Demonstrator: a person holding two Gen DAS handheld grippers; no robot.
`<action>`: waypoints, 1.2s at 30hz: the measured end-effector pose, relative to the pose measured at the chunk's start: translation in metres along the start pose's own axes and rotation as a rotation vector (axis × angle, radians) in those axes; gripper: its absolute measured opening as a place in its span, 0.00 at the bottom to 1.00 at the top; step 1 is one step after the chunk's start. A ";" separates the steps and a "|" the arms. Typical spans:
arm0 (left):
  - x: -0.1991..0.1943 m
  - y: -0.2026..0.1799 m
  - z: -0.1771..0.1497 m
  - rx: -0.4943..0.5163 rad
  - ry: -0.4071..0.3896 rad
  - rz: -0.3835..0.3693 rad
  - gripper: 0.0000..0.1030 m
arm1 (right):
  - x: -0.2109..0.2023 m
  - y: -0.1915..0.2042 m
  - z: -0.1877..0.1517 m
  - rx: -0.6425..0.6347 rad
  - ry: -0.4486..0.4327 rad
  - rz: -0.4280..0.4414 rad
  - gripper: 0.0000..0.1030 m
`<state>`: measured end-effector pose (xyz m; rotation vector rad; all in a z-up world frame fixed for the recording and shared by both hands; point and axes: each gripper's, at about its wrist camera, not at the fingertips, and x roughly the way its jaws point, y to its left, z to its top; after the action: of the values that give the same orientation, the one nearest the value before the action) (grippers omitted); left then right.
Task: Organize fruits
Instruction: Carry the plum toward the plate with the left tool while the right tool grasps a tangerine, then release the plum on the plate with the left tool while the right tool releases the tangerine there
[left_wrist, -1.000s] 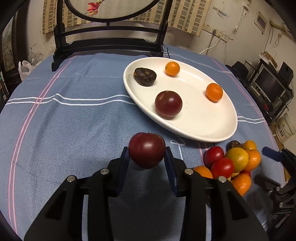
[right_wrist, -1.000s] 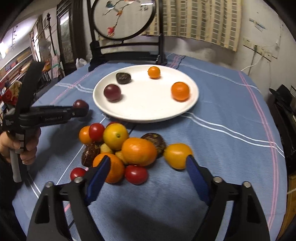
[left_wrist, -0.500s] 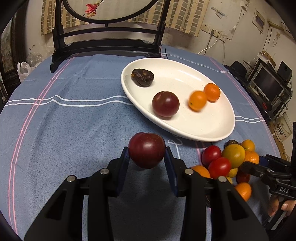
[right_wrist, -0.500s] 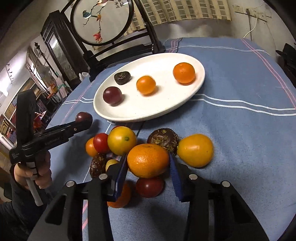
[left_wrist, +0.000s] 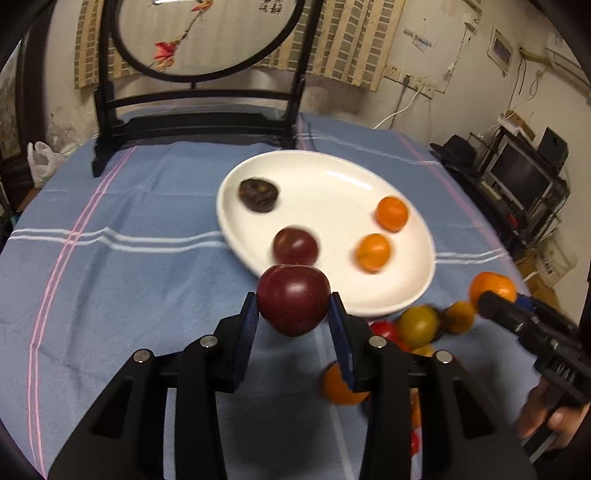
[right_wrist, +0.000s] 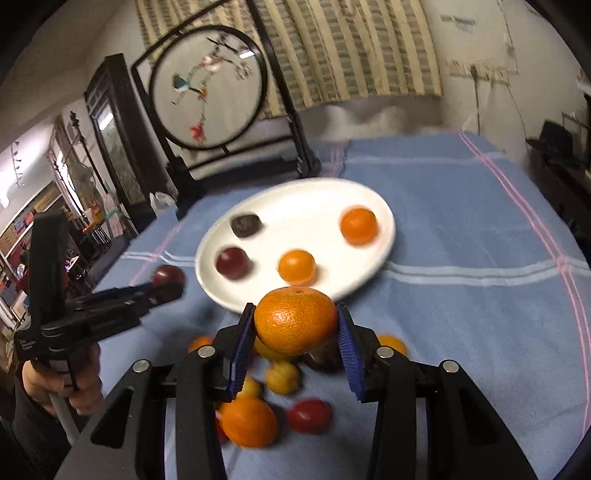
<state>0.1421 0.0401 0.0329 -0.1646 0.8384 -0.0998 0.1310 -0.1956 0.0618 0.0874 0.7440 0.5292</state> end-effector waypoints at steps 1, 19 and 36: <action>0.000 -0.003 0.006 0.004 -0.011 0.002 0.37 | 0.002 0.003 0.004 -0.008 0.002 0.006 0.42; 0.074 -0.024 0.064 -0.045 0.000 0.019 0.53 | 0.064 -0.022 0.021 0.132 0.043 -0.005 0.58; 0.008 -0.028 0.018 0.041 -0.097 0.040 0.81 | 0.014 -0.030 0.015 0.118 -0.023 -0.033 0.65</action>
<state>0.1602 0.0135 0.0444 -0.1126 0.7421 -0.0708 0.1623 -0.2127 0.0564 0.1901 0.7531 0.4518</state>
